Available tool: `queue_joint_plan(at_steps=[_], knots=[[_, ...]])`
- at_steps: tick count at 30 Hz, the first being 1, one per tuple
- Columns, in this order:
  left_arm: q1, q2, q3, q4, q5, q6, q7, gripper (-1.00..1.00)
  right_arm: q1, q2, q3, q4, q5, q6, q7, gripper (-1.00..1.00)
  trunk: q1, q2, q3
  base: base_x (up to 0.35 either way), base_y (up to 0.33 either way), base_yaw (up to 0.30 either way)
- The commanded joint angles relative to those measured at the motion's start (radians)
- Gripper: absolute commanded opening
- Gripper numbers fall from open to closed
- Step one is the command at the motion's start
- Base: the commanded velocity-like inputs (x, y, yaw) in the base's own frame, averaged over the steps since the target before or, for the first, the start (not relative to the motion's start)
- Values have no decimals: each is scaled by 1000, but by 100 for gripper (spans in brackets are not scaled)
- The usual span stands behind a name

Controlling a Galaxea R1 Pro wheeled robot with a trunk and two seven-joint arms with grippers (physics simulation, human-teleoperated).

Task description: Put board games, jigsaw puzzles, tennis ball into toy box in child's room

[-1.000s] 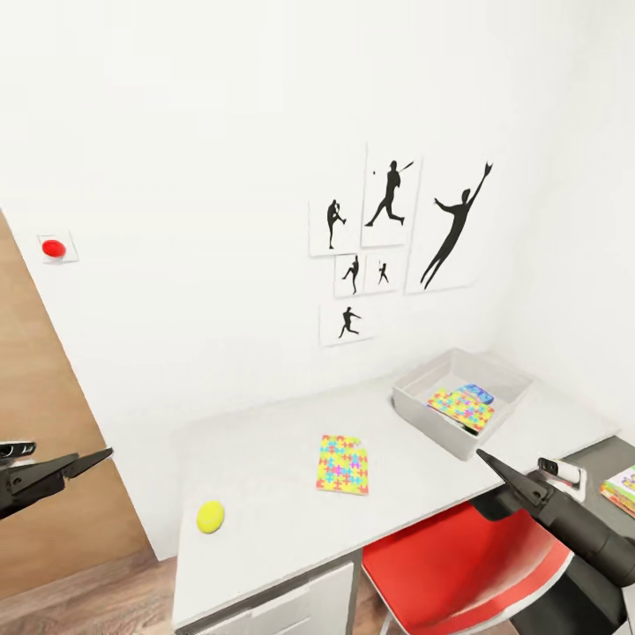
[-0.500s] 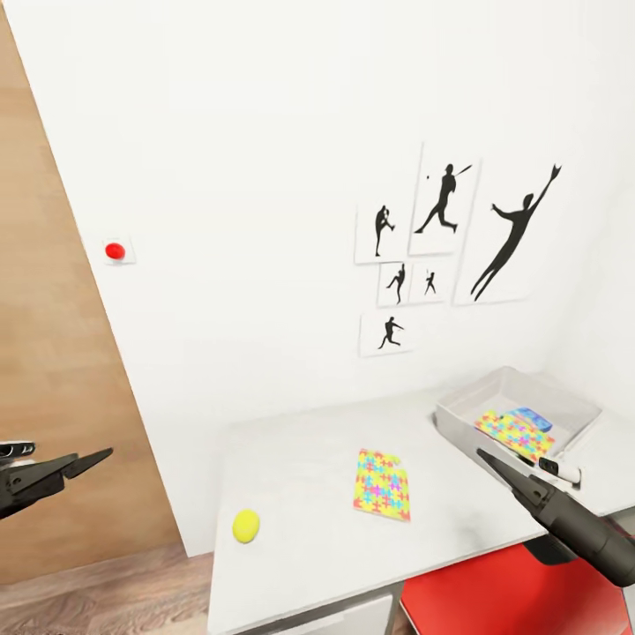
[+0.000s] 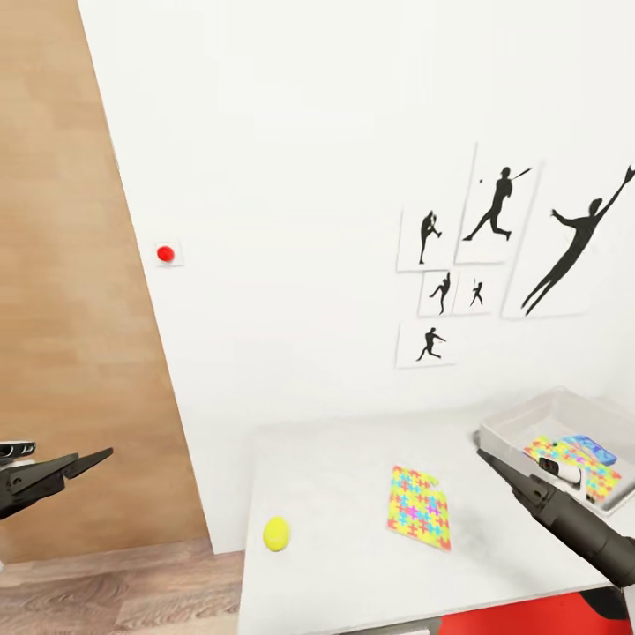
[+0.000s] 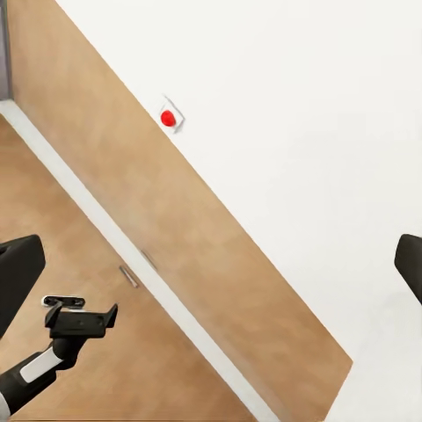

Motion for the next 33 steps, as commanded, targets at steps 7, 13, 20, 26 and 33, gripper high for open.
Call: queue_joint_plan(at_steps=[7,13,20,26,33], knots=[[-1,0,-1,0,0,11,-3,100,-1,-1,-1,1,-2,10,2,100,1,-2,5,67,12,241],[-1,0,-1,0,0,9,-3,100,-1,-2,-1,4,-2,10,3,100,1,-2,6,176,41,102],[-1,0,-1,0,1,0,-3,100,-1,-1,-1,6,-2,10,3,100,1,-2,7,109,-126,15],[-1,0,-1,0,1,-1,-3,100,-1,-2,-2,8,-2,9,3,100,1,-2,7,30,-58,2],[-1,0,-1,0,1,-2,-3,100,-1,-2,-2,9,-2,10,3,100,1,-2,7,3,6,0]])
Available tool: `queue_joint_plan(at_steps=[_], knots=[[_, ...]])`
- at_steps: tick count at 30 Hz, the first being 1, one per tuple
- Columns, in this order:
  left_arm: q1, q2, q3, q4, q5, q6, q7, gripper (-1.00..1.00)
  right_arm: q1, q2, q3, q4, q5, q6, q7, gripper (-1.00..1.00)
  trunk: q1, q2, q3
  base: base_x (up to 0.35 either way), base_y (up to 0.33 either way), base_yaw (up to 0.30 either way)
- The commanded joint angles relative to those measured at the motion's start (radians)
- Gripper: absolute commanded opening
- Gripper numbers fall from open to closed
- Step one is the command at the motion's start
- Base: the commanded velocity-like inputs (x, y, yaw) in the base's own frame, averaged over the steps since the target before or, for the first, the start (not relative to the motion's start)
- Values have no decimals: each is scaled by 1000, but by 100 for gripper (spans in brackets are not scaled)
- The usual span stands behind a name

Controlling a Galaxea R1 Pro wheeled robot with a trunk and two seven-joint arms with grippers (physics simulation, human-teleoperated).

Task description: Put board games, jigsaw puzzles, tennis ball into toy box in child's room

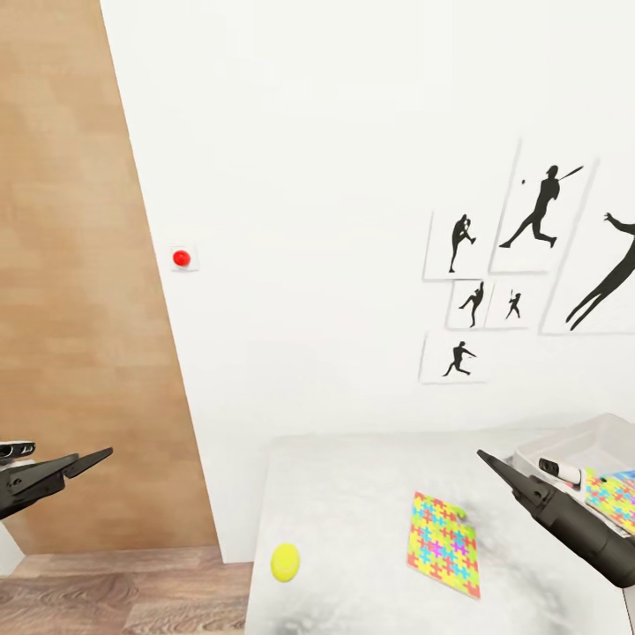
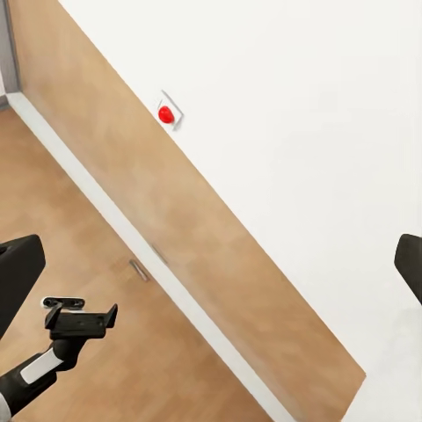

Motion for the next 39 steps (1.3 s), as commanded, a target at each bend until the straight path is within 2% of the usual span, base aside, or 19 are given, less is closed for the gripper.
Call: queue_joint_plan(at_steps=[1,15,19,26,32,39], knots=[[-1,0,-1,0,1,11,-3,100,-1,0,0,0,-2,10,2,100,0,-2,-2,1,55,0],[-1,0,0,1,2,11,-3,100,-1,0,1,-2,-1,20,-4,100,0,-2,-2,0,13,0],[-1,0,0,1,2,11,-3,100,-1,0,3,-2,3,20,-23,100,0,-2,-2,0,42,0],[-1,0,0,1,2,11,-3,100,-1,3,8,-7,18,29,-94,100,0,-2,-2,0,42,0],[-1,0,-1,1,1,11,-3,100,-1,1,27,-8,20,66,-180,100,0,-2,-2,0,6,0],[-1,0,-1,1,0,11,-3,100,-2,2,75,-11,21,109,-333,100,0,-2,-2,0,1,0]])
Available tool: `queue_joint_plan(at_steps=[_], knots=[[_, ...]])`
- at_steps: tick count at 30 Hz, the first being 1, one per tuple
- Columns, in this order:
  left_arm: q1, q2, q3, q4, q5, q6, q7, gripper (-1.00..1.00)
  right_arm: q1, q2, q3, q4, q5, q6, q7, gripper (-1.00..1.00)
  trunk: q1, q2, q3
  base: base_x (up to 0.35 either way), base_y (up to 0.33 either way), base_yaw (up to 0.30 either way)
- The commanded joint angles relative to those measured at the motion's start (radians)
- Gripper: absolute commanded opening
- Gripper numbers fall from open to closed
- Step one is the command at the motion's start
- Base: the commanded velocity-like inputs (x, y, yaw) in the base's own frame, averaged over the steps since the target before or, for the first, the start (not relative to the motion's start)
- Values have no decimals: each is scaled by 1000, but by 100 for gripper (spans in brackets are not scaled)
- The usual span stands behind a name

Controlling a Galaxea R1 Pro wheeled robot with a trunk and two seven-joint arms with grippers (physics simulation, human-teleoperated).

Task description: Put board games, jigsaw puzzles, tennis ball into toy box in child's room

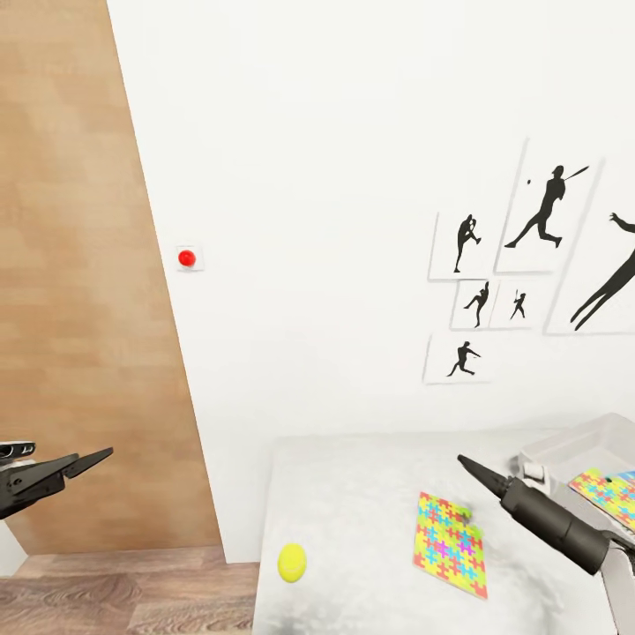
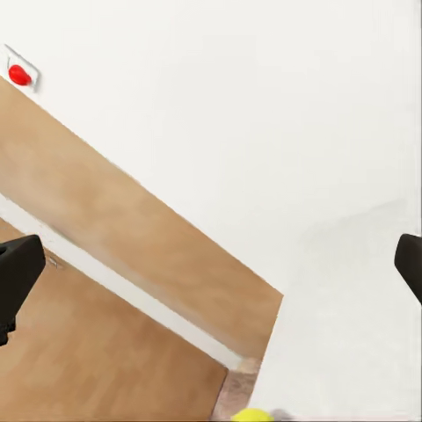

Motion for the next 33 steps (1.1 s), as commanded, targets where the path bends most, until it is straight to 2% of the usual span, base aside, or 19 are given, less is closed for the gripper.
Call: queue_joint_plan(at_steps=[1,4,8,10,12,13,15,17,20,22,23,25,26,29,33], knots=[[-1,0,-2,0,1,11,-3,100,-2,0,13,-1,-2,14,-34,100,0,-2,-2,0,0,0],[-1,-5,-9,0,-1,12,-3,100,-2,1,38,-4,-1,42,-109,100,0,-2,-2,0,0,0],[-1,-10,-21,0,-24,13,-3,100,-13,2,59,-18,-2,91,-277,100,0,-2,-2,0,0,0],[-1,-16,-24,0,-55,14,-3,100,-59,1,71,-33,-3,147,-422,100,0,-2,-2,0,0,0],[-1,-18,-24,0,-69,14,-3,100,-92,1,79,-37,-5,171,-492,100,0,-2,-2,0,0,0],[-1,-20,-25,0,-80,15,-3,100,-127,1,89,-40,-8,186,-554,100,0,-2,-2,0,0,0],[-1,-21,-25,0,-88,15,-3,100,-166,1,102,-38,-10,196,-608,100,0,-2,-2,0,0,0],[-1,-22,-26,0,-95,15,-3,100,-229,2,131,-22,-10,198,-675,100,0,-2,-2,0,0,0],[-1,-23,-26,0,-100,17,-3,100,-337,0,198,72,-9,198,-786,100,0,-2,-2,0,0,0],[-1,-23,-27,0,-101,18,-3,100,-381,0,218,127,-9,198,-836,100,0,-2,-2,0,0,0],[-1,-23,-27,0,-101,19,-3,100,-423,1,232,191,-9,198,-892,100,0,-2,-2,0,0,0],[-1,-24,-28,0,-102,21,-3,100,-460,1,240,257,-9,198,-950,100,0,-2,-2,0,0,0],[-1,-24,-28,0,-102,23,-3,100,-490,2,246,316,-9,198,-1004,100,0,-2,-2,0,0,0],[-1,-23,-29,0,-100,24,-3,100,-527,3,252,397,-9,198,-1080,100,0,-2,-2,0,0,0],[-2,-23,-29,0,-98,25,-3,100,-544,2,255,437,-6,198,-1119,100,0,-2,-2,0,0,0]])
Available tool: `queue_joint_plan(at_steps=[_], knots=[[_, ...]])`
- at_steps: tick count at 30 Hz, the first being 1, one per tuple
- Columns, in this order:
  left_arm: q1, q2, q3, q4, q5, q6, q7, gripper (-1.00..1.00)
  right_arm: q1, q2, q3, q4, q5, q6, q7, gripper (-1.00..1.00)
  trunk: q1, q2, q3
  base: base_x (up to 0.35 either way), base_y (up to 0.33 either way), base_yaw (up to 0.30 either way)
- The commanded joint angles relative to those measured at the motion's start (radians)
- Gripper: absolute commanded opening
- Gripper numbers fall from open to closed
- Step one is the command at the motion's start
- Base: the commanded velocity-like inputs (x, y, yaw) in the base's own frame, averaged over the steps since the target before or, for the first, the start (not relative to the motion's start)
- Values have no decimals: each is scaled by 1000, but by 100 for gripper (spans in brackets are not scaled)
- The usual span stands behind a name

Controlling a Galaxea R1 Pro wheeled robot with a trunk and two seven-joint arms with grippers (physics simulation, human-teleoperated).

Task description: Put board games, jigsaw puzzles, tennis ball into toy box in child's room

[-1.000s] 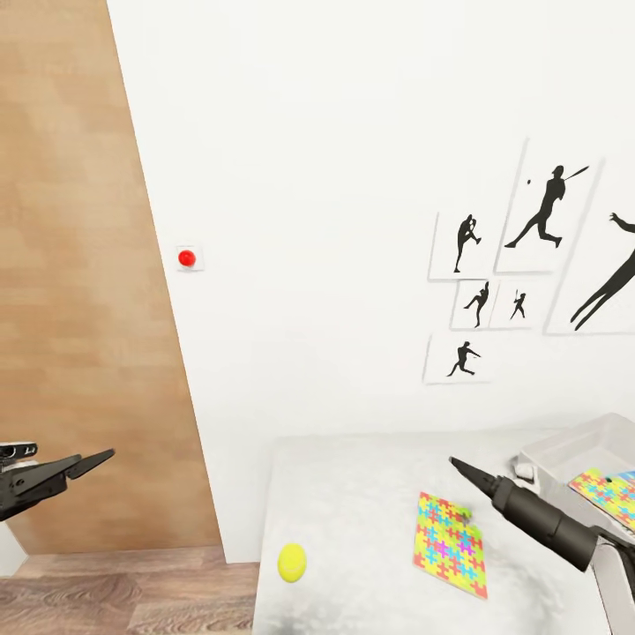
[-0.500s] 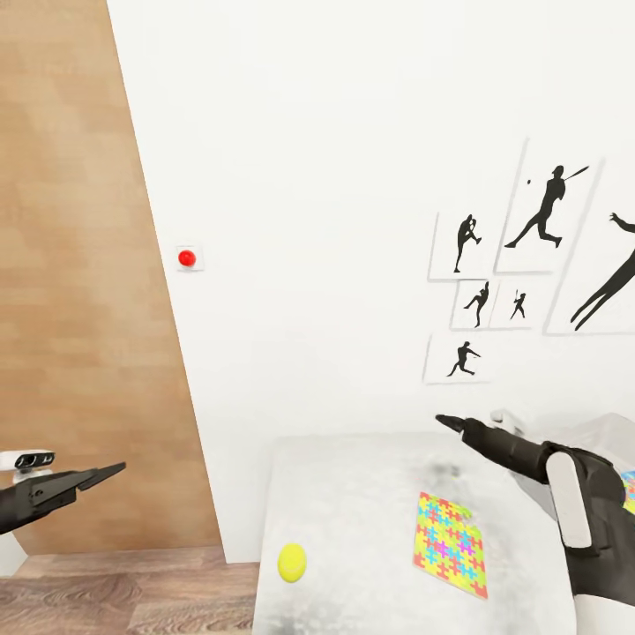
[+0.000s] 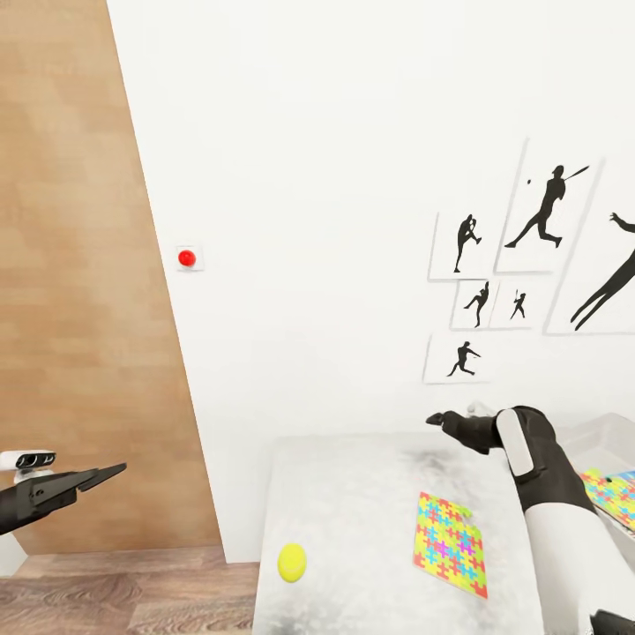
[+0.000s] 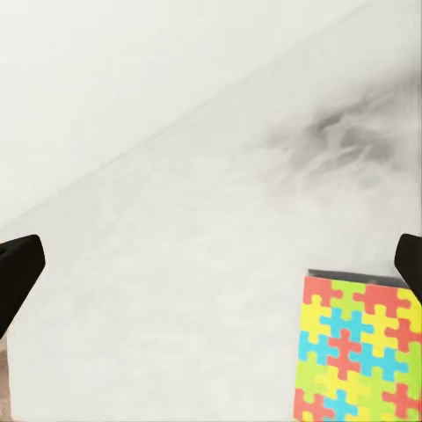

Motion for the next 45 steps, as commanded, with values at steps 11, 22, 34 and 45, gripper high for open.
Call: queue_joint_plan(at_steps=[11,22,34,45], knots=[[-1,1,0,0,1,11,-3,100,-12,-4,2,43,-2,-46,-31,100,0,-2,-14,0,0,0],[-2,1,4,0,1,11,-3,100,-76,-23,10,222,1,-164,-34,100,0,-2,-32,0,0,0],[-2,1,9,0,2,10,-3,100,-157,-26,17,405,164,-294,-38,100,0,-2,-52,0,0,0],[-2,1,10,0,0,5,-3,100,-171,-31,16,439,184,-314,-37,100,0,-2,-70,0,0,0]])
